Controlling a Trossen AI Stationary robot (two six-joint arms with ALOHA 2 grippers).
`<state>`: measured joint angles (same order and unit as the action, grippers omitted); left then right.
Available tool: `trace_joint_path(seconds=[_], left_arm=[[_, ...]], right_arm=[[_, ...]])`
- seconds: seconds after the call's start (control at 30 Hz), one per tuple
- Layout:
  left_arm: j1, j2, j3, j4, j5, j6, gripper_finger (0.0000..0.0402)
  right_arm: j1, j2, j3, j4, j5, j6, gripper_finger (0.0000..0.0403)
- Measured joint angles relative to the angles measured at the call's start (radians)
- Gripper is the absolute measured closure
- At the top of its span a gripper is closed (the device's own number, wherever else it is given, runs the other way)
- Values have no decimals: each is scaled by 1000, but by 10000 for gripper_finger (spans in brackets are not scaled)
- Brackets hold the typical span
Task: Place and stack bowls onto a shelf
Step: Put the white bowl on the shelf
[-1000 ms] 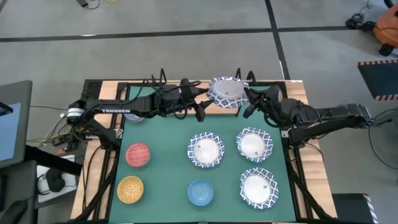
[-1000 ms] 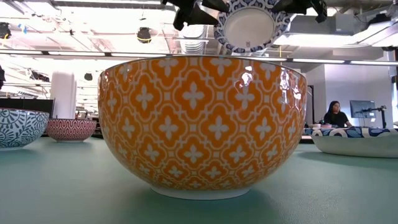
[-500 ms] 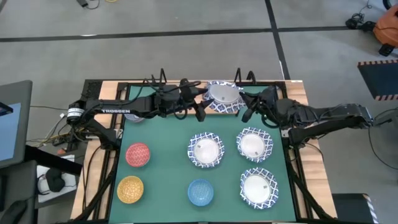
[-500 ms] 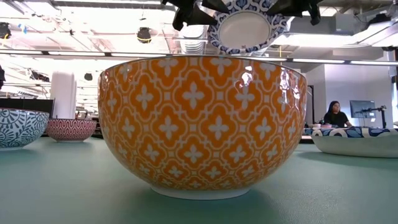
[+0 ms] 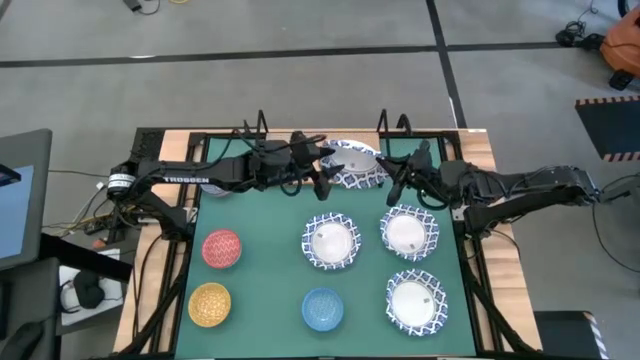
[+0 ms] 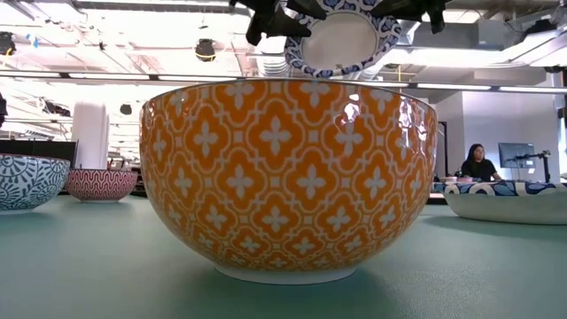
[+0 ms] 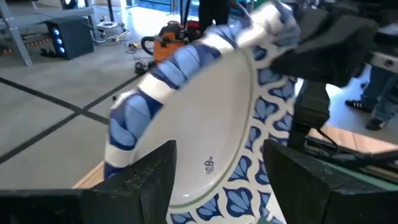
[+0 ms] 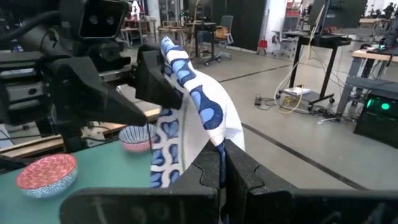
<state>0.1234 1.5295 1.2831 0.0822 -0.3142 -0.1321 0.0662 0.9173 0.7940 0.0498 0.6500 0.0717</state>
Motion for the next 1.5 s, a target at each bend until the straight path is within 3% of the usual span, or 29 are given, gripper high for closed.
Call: trace_joint_path(seconds=[0.37, 0.5, 0.6, 0.7, 0.77, 0.93, 1.07, 1.2, 1.37, 1.5], left_arm=[[-6, 0, 0, -69, -30, -17, 249], [-25, -8, 8, -83, -52, -37, 268], [-52, -22, 45, -122, -168, 36, 268], [-71, -27, 73, -126, -311, 134, 252], [-61, -27, 77, -137, -349, 163, 237], [-16, -23, 79, -188, -342, 83, 206], [1, -23, 79, -228, -294, 81, 213], [26, -23, 79, -225, -250, 112, 265], [110, -23, 79, -223, -117, 152, 375], [211, -23, 79, -232, -7, 146, 395]], right_arm=[[0, 0, 0, 3, -20, -13, 378], [-10, 0, 0, 4, 81, -14, 378], [-34, -8, 0, 2, 84, 17, 378], [-54, -11, 0, 7, 25, 83, 378], [-63, -9, 0, 3, -25, 105, 378], [-76, 2, 0, 7, -72, 117, 378], [-90, -3, 0, 20, -73, 123, 378], [-117, -3, 0, 30, -81, 156, 377], [-152, 1, 0, 53, -83, 194, 353], [-225, 5, 0, 55, -80, 236, 321]])
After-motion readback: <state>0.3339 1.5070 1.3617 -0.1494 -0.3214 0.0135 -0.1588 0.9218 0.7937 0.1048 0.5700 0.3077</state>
